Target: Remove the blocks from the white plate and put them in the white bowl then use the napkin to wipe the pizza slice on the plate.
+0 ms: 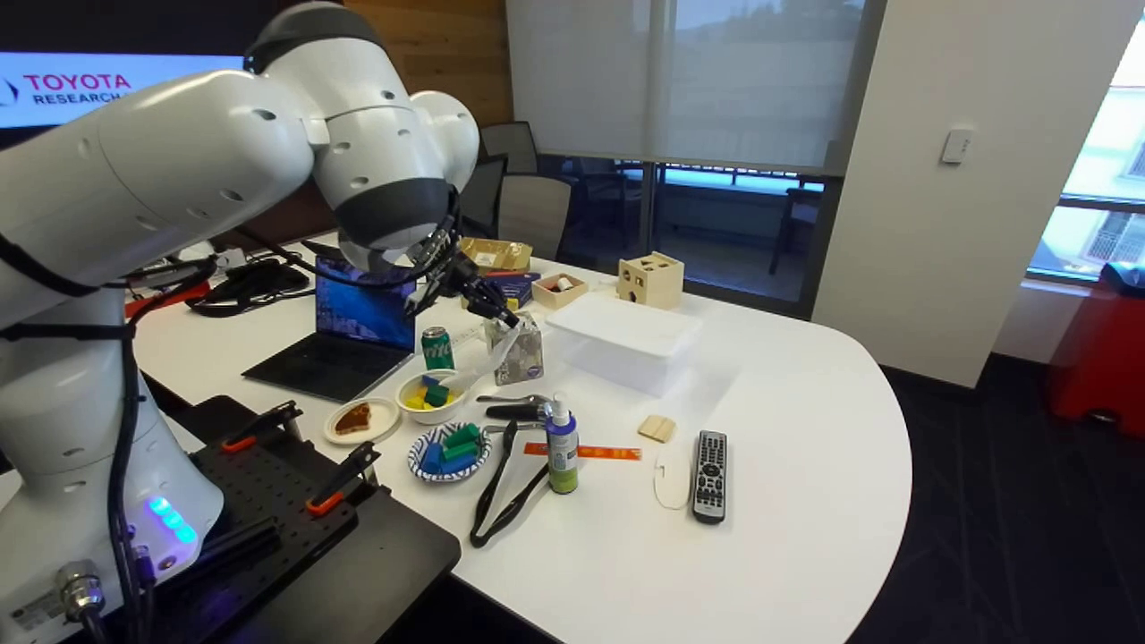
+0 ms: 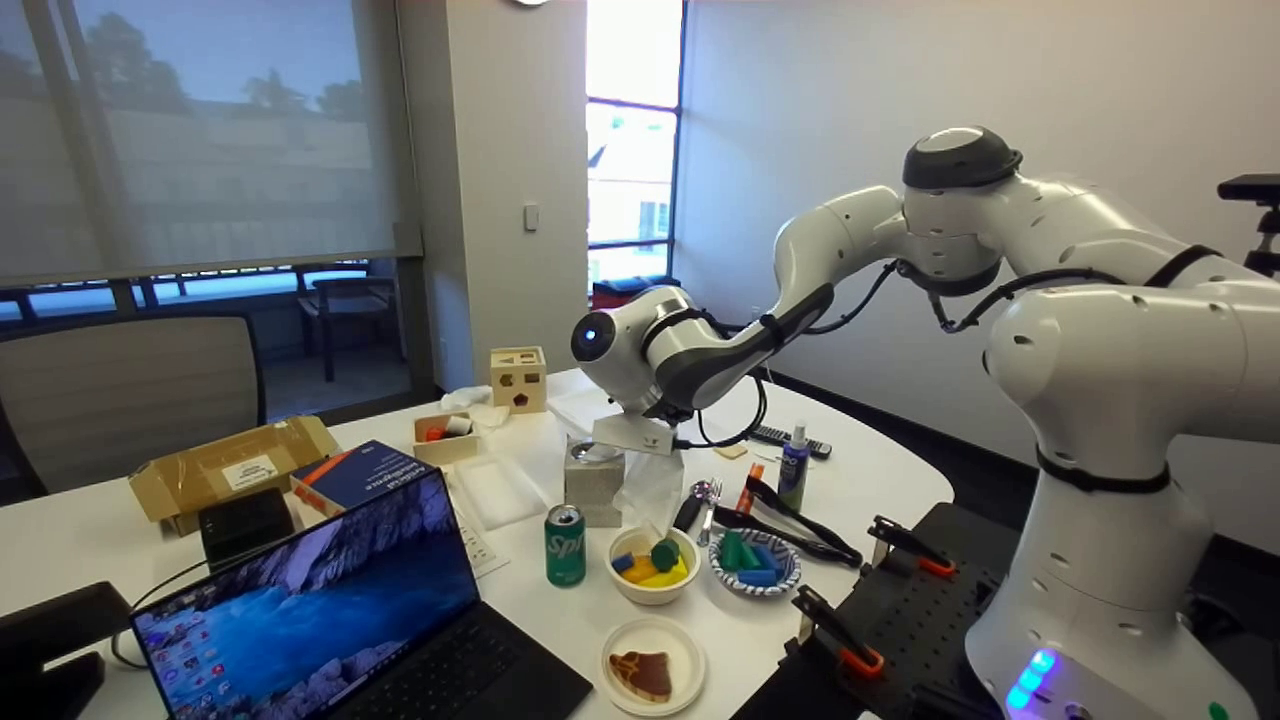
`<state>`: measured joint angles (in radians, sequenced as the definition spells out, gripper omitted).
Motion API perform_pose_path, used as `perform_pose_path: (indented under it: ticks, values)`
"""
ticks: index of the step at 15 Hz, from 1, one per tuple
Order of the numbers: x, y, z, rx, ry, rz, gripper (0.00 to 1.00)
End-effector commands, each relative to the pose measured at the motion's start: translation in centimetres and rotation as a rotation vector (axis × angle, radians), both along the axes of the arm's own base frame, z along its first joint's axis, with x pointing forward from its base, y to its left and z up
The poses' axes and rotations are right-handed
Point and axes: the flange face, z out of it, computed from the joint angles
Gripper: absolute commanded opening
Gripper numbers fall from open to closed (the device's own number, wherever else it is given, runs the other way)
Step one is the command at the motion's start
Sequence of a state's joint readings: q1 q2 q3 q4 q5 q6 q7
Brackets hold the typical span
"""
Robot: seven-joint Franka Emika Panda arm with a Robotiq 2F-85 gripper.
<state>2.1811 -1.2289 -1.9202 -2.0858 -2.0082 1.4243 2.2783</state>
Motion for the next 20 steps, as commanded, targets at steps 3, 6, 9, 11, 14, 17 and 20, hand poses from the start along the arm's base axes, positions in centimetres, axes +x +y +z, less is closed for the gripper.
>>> perform_pose_path:
  ticks: [3,6,9,11,14,17,20]
  values:
    - [5.2,-5.7,-3.2,-0.053,0.017,-0.069,0.0]
    - [7.4,-7.0,-4.8,-0.056,0.035,-0.083,0.0]
    - [8.9,-7.0,-6.2,-0.056,0.039,-0.096,0.0]
    - [9.6,-6.8,-7.0,-0.046,0.042,-0.107,0.0]
    - [10.0,-6.3,-7.2,-0.034,0.049,-0.123,0.27]
    - [9.9,-5.7,-6.0,-0.039,0.044,-0.144,0.49]
    - [8.6,-4.9,-3.1,-0.049,0.045,-0.172,0.71]
